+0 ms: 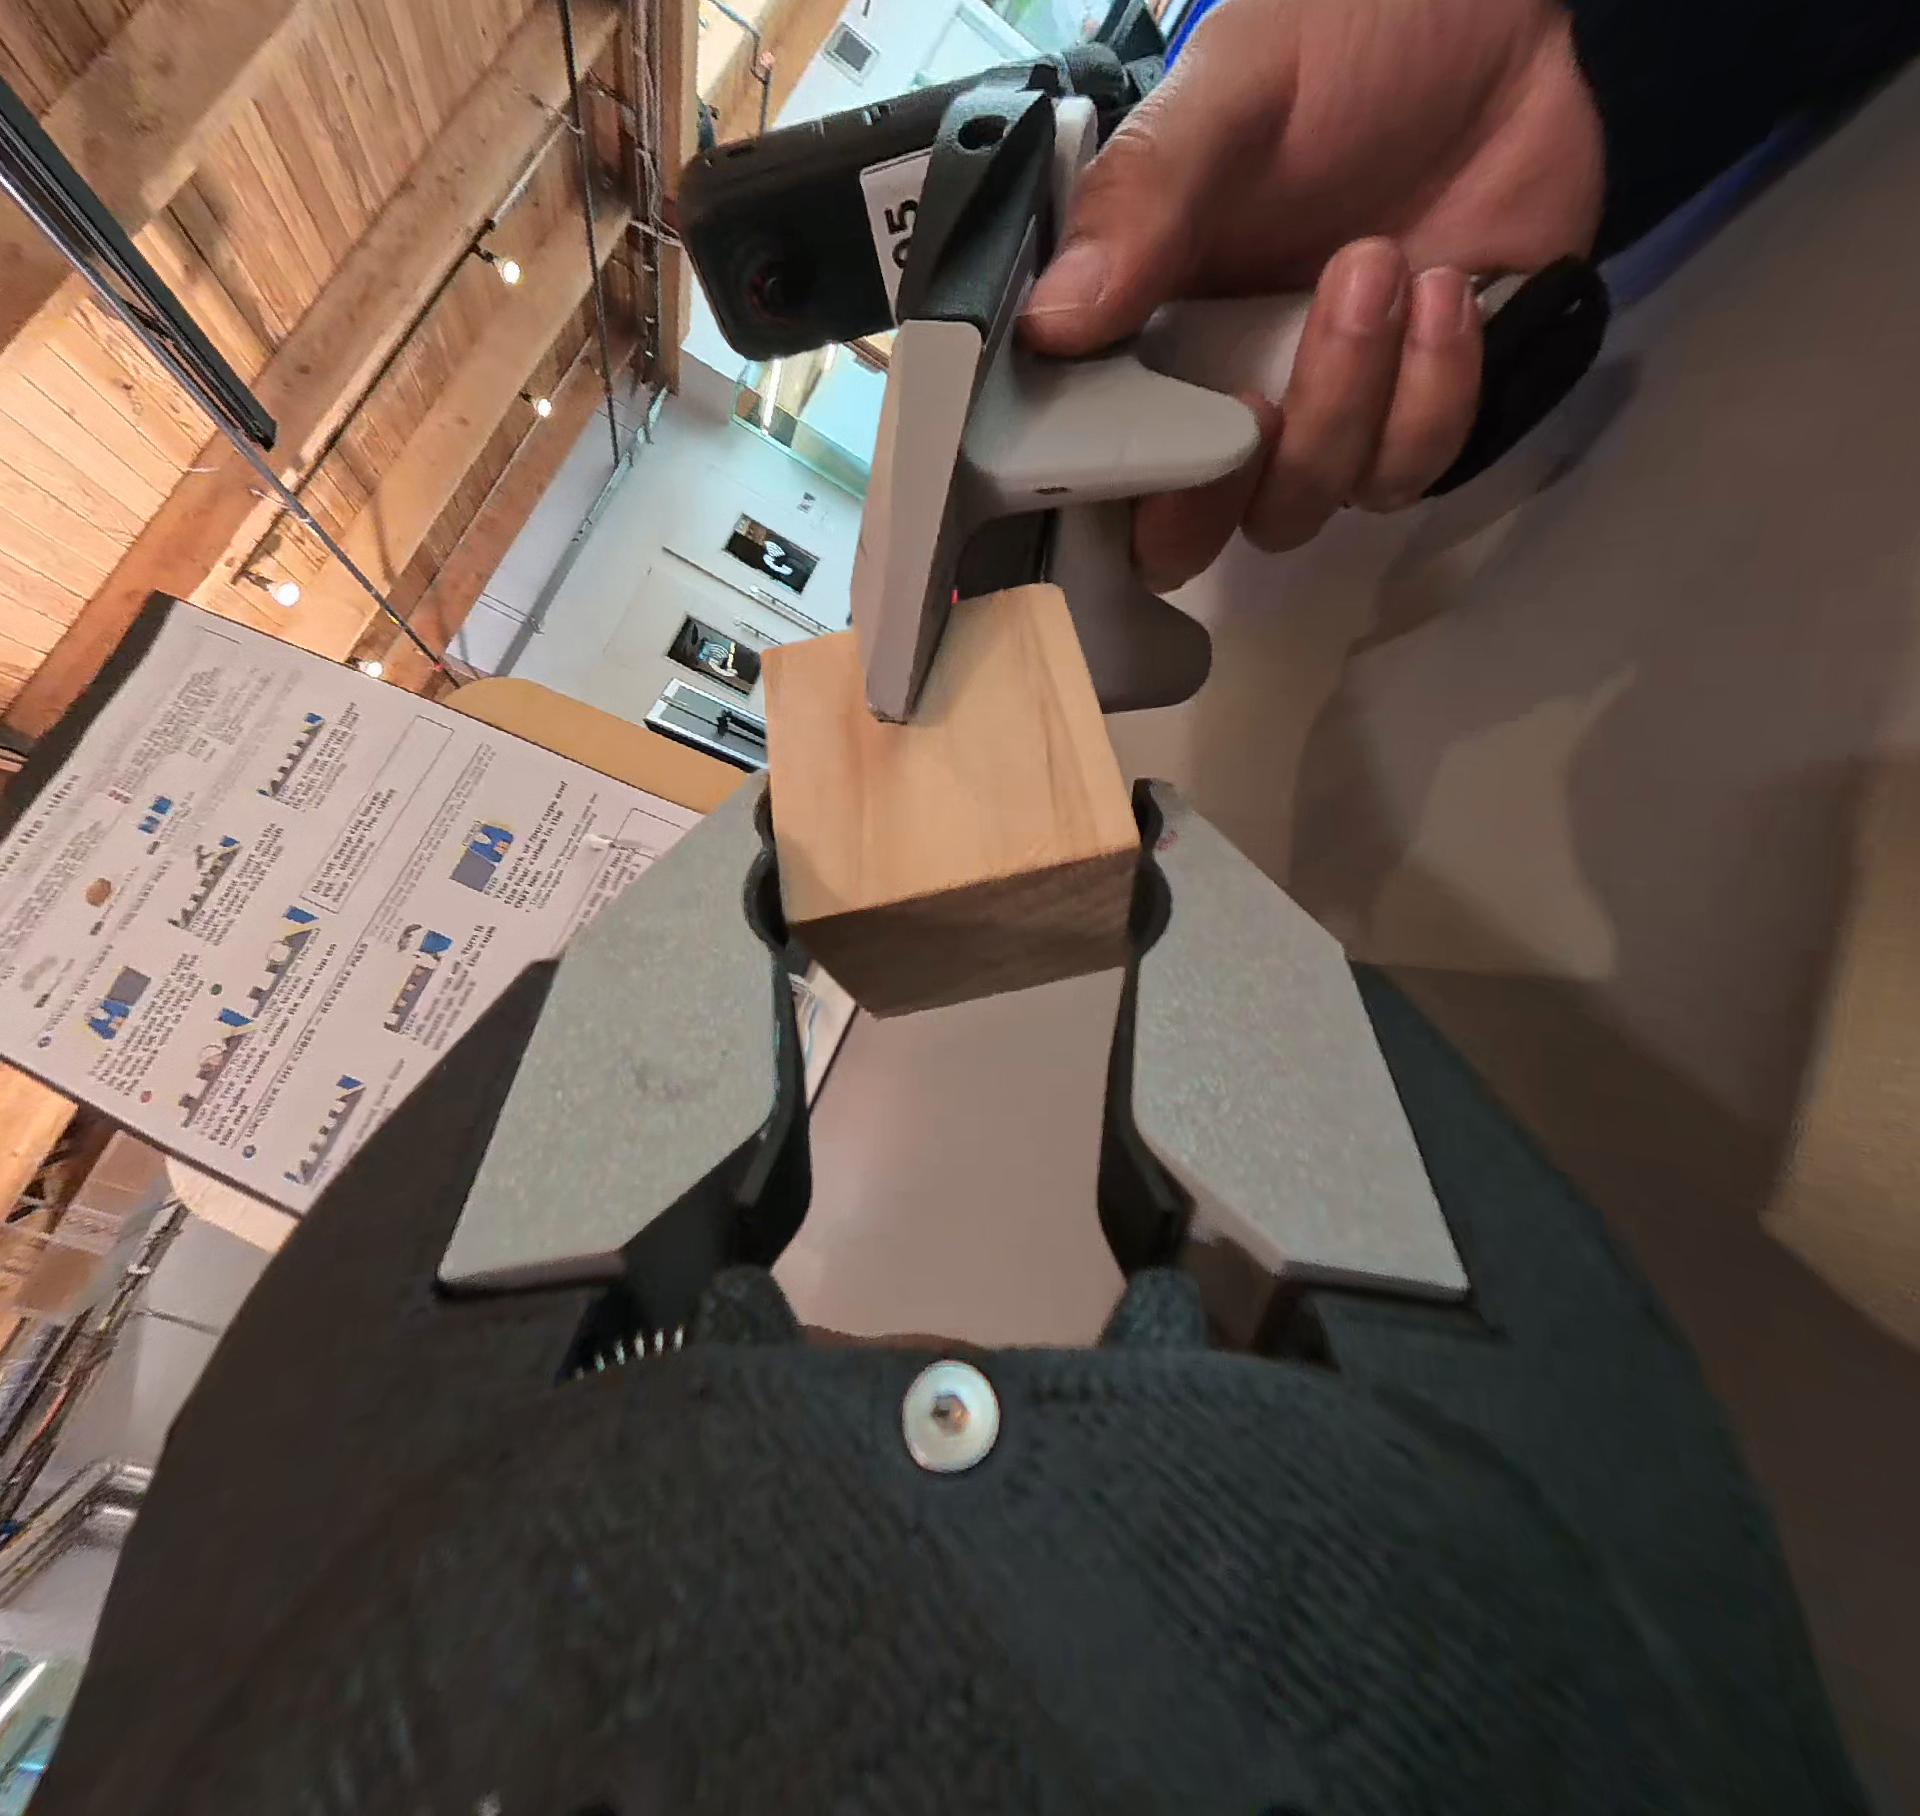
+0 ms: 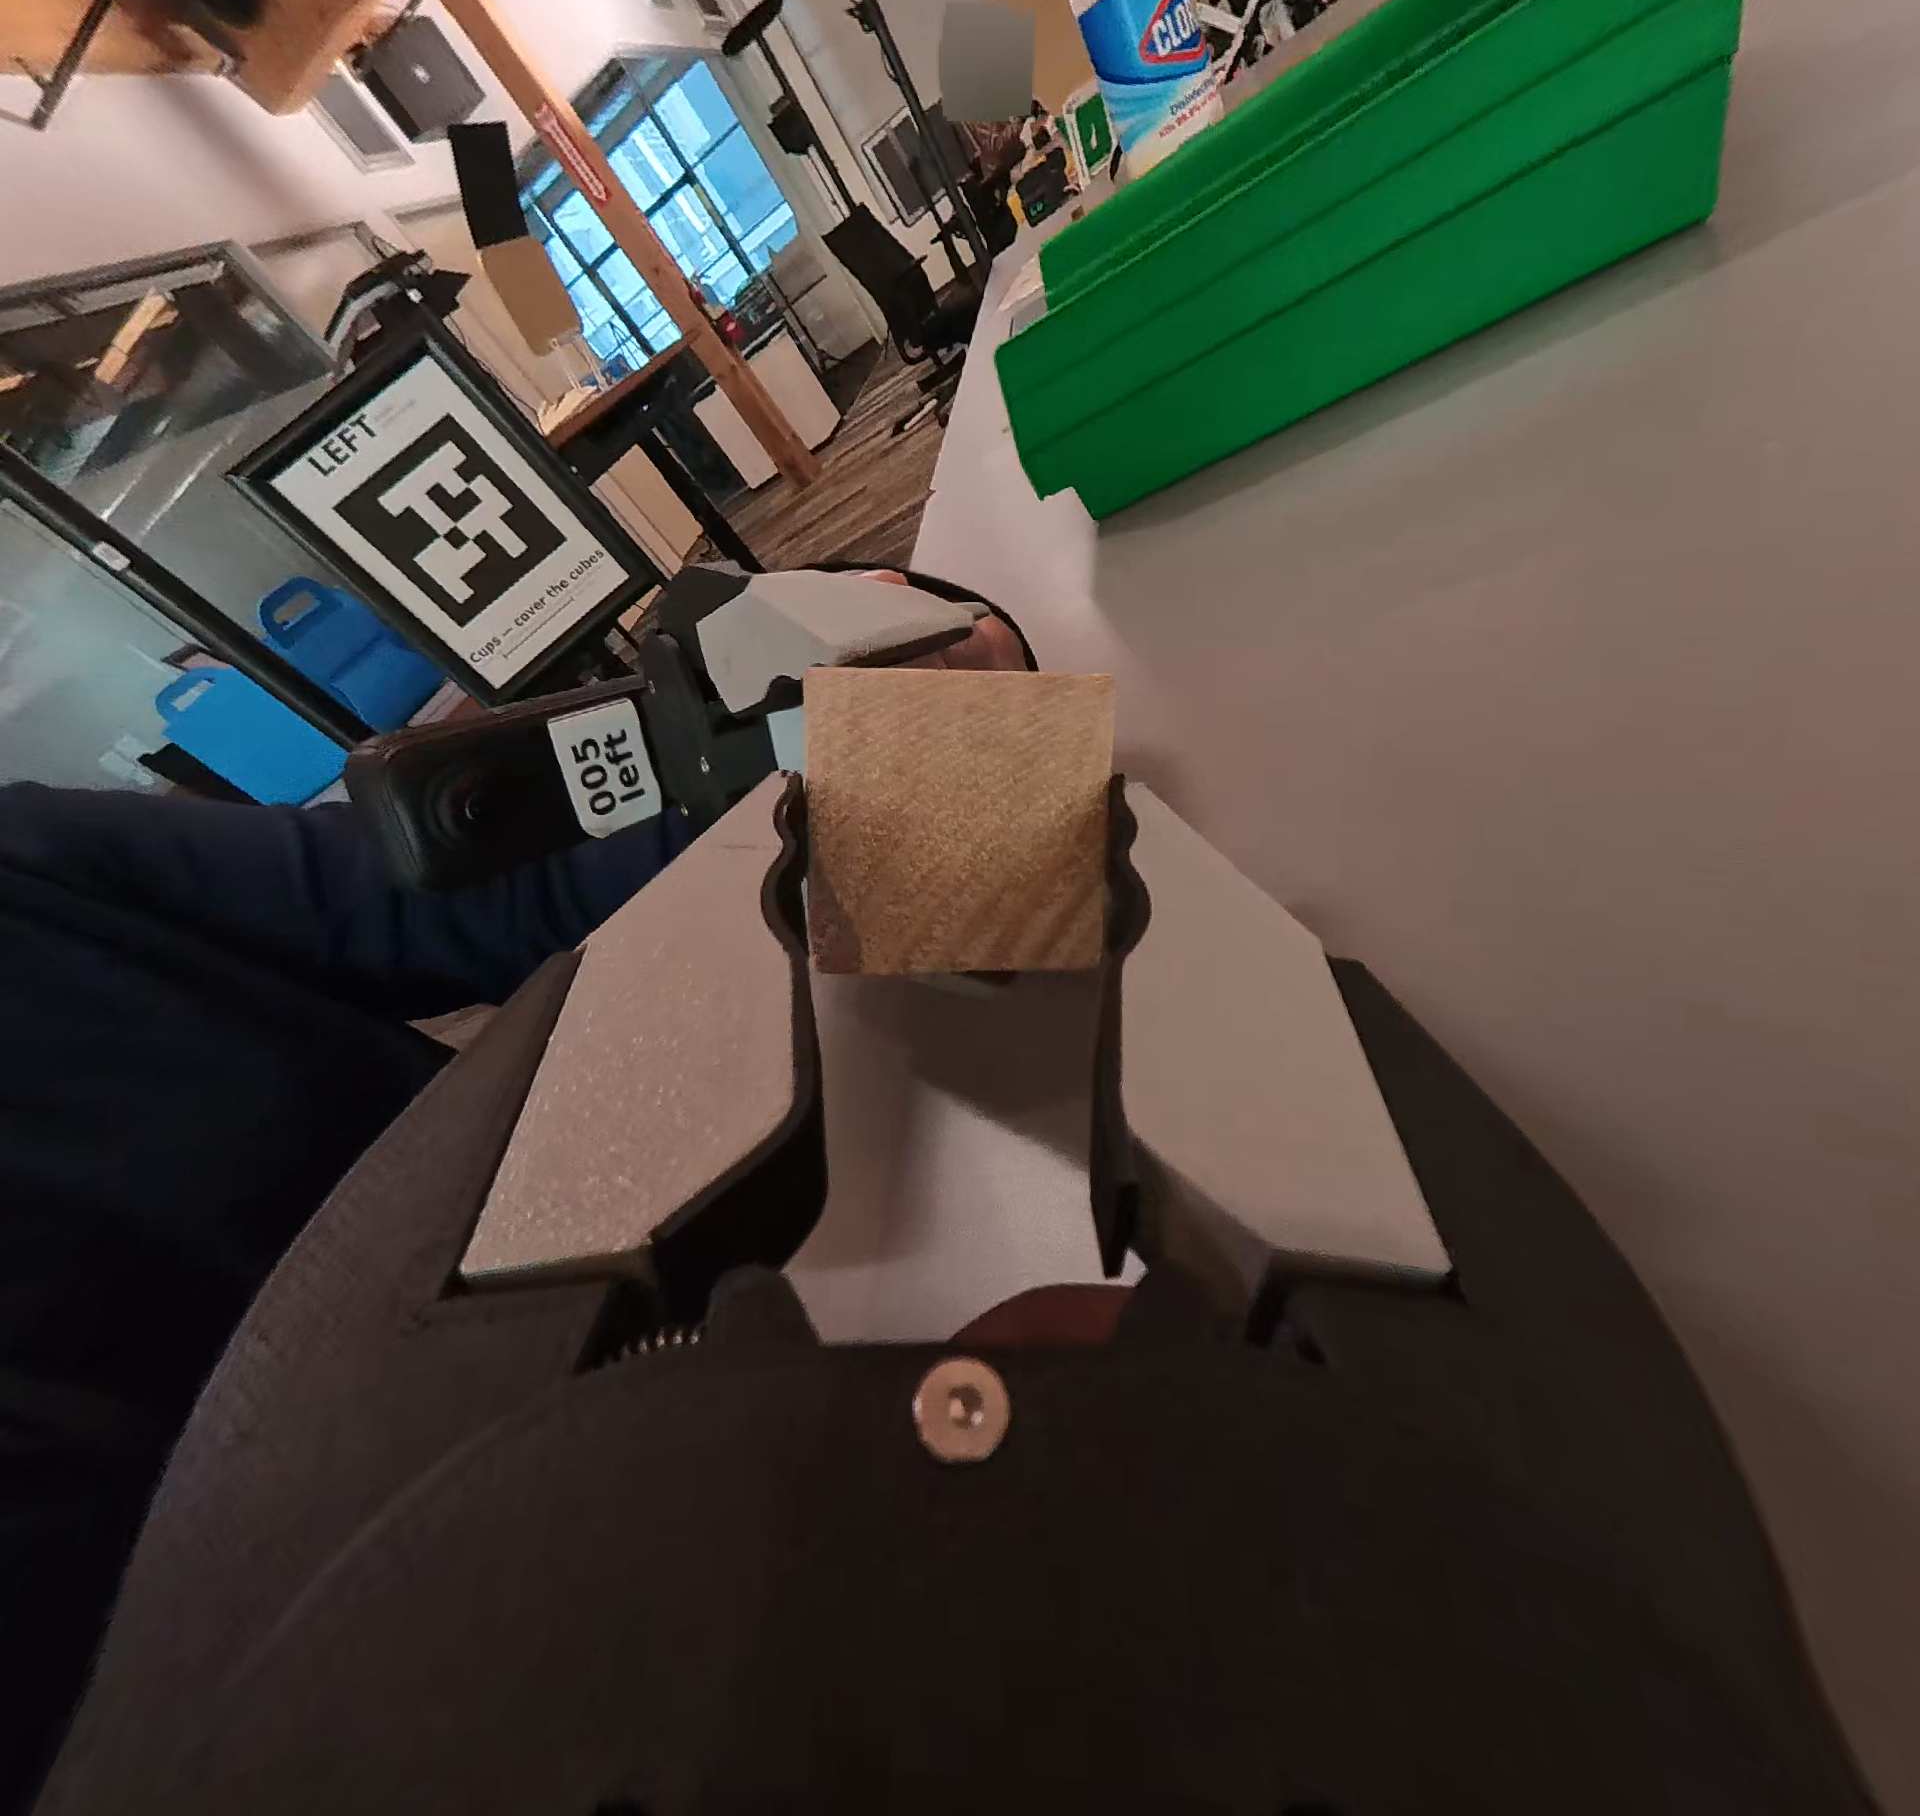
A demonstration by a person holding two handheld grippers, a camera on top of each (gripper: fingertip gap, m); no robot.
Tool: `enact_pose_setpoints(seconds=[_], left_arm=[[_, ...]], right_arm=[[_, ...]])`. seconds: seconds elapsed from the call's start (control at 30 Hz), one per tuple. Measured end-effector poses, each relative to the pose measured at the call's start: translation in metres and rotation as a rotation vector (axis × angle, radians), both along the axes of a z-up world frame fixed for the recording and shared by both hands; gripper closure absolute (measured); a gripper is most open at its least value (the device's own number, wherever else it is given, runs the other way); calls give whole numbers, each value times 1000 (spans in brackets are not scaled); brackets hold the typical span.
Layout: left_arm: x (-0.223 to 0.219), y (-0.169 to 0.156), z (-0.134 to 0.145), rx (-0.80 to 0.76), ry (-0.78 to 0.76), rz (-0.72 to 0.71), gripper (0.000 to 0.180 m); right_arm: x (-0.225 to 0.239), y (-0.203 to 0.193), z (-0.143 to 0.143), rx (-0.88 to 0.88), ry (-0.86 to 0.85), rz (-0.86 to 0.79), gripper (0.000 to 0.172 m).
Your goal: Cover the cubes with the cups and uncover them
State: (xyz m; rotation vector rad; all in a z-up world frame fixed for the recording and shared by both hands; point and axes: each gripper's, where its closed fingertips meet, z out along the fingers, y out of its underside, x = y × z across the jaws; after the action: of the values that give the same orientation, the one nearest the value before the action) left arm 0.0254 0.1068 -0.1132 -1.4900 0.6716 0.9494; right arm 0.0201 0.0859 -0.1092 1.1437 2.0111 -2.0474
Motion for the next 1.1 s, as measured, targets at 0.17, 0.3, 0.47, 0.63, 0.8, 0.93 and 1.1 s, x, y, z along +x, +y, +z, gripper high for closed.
enact_pose_setpoints(seconds=[0.17,0.3,0.47,0.63,0.8,0.93,1.1], left_arm=[[0,0,-1,-4,-35,-3,115],[-9,3,-13,-37,-69,47,115],[-24,-2,-6,7,-255,48,109],[-41,-13,4,78,-322,79,145],[-46,-18,9,116,-359,73,155],[-49,-17,2,81,-345,97,160],[-47,-14,-2,55,-311,100,161]], right_arm=[[0,0,-1,23,16,-12,117],[-7,6,-7,135,62,-92,117],[-17,23,-5,184,120,-226,117],[-24,48,0,247,183,-365,117],[-20,63,-1,328,203,-458,118],[8,63,25,346,294,-508,118],[62,99,76,432,362,-667,118]])
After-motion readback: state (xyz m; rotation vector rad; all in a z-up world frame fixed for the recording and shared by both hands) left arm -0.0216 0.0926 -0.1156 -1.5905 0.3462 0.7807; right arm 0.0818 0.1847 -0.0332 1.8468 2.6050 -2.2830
